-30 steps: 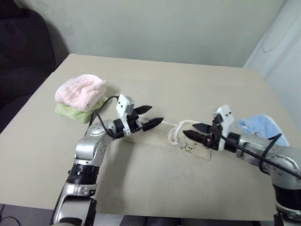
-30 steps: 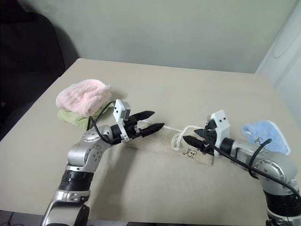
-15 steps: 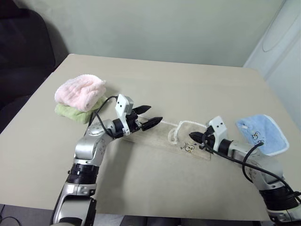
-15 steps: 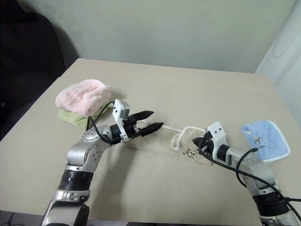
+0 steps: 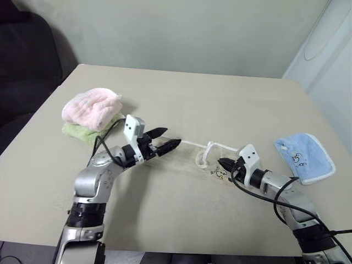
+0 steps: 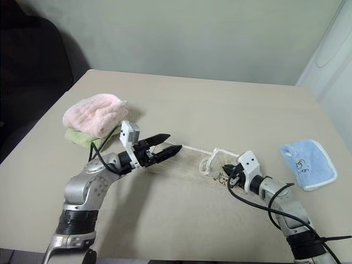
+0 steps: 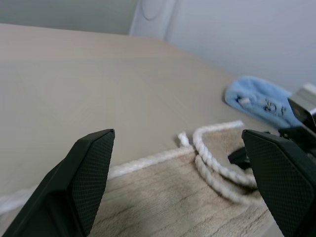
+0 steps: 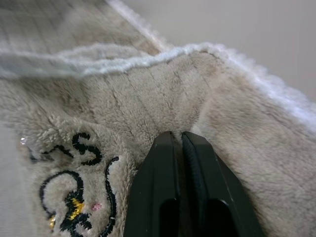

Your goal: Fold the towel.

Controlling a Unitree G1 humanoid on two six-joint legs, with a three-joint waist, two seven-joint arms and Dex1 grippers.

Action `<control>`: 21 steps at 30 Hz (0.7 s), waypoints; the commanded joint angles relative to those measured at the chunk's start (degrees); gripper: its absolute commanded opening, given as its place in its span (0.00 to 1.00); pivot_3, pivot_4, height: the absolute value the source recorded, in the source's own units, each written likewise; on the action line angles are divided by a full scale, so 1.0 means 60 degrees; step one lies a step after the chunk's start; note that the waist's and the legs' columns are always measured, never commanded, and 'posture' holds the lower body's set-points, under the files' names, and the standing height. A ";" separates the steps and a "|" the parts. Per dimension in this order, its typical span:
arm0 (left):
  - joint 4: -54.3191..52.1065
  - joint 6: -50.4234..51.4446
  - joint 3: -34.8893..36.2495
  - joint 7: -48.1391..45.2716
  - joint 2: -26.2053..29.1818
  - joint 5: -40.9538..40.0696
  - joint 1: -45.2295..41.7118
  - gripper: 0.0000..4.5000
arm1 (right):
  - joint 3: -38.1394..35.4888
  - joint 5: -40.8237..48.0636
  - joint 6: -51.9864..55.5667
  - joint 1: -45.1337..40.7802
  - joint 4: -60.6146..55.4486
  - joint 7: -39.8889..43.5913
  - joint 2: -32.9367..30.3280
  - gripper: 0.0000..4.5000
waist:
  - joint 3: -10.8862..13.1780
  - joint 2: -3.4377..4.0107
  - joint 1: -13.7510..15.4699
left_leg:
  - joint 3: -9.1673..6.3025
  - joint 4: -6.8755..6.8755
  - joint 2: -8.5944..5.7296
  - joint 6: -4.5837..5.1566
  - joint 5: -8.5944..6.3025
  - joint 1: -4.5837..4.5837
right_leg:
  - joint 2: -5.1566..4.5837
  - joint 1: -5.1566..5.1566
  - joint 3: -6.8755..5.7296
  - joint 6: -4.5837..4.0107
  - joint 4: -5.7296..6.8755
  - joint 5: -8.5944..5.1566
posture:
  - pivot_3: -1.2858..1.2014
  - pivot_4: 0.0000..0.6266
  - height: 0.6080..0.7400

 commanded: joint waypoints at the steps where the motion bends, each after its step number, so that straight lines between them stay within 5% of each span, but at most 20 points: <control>1: -0.1322 0.1420 0.1468 0.1141 0.0040 -0.1623 0.0497 1.00 | -0.0732 0.0484 0.0135 -0.0535 -0.1455 0.0328 -0.0238 0.08 | 0.0020 0.0029 -0.0029 | 0.0005 -0.0002 -0.0001 -0.0002 0.0000 -0.0001 | 0.0000 -0.0003 0.0002 -0.0001 -0.0002 -0.0001 | 0.52 0.24 1.00; 10: -0.2858 0.4366 0.3591 0.5064 -0.0489 -0.4776 0.2135 1.00 | -0.1053 0.0317 0.0131 -0.1927 -0.1190 0.0635 -0.0412 0.08 | 0.0061 0.0032 -0.0037 | -0.0005 -0.0014 0.0003 -0.0002 0.0001 0.0045 | 0.0007 0.0037 0.0000 -0.0037 0.0005 -0.0037 | 0.52 0.24 1.00; 21: -0.2750 0.4575 0.4270 0.9240 -0.0103 -0.8761 0.3614 1.00 | -0.0704 -0.0163 -0.0639 -0.2545 0.0012 0.0822 0.0401 0.08 | 0.0100 0.0058 -0.0037 | 0.0002 -0.0024 0.0004 -0.0030 -0.0006 0.0109 | 0.0026 0.0066 0.0006 -0.0048 0.0016 -0.0033 | 0.52 0.24 1.00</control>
